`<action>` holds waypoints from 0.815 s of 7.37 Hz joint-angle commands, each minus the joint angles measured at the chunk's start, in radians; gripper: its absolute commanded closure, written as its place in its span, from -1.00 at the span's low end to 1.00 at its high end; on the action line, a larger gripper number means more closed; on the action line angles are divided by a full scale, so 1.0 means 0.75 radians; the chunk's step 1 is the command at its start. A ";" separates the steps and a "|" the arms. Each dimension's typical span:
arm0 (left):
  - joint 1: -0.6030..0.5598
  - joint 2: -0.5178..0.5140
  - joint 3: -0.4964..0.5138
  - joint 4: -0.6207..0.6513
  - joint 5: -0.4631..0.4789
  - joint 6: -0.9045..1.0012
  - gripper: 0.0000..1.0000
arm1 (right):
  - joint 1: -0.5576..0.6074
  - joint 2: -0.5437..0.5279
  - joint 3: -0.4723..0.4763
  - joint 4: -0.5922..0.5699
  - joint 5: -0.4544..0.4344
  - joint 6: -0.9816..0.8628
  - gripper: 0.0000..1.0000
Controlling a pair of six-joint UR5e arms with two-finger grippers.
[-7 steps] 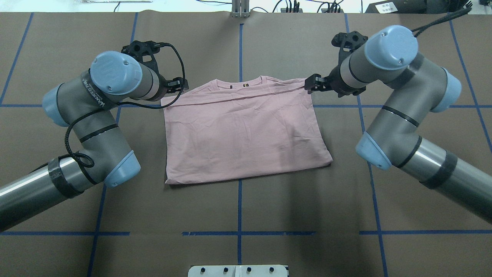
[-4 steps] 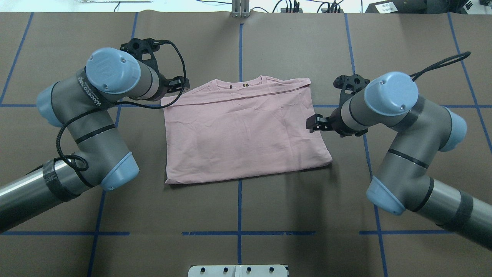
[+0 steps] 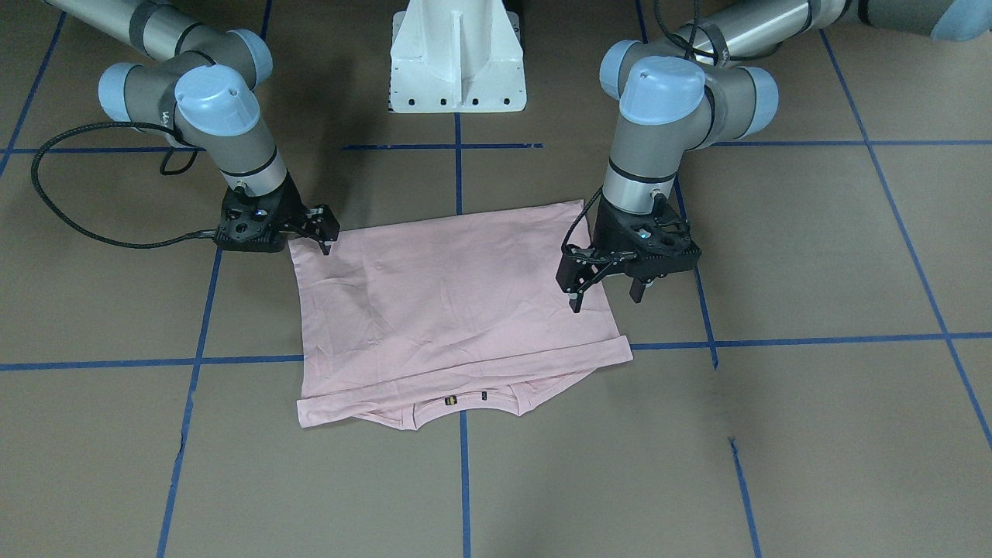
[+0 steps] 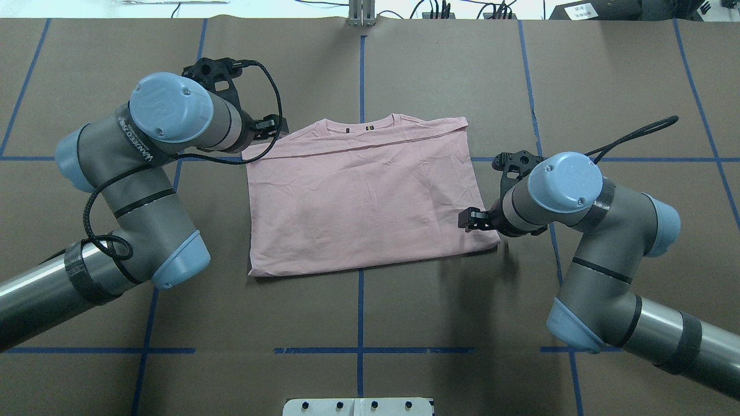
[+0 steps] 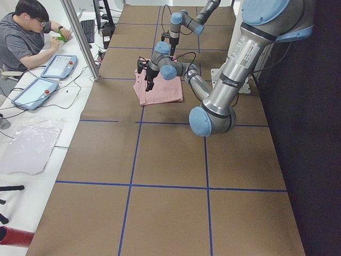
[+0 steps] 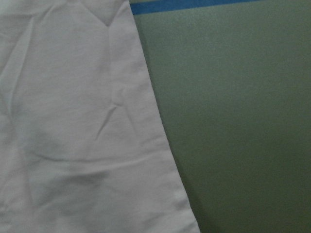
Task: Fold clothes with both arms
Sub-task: 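Move the right gripper to the folded shirt's corner nearest the robot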
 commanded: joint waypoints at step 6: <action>-0.001 0.003 -0.011 0.002 0.001 -0.002 -1.00 | -0.023 -0.003 -0.004 0.002 0.017 -0.002 0.58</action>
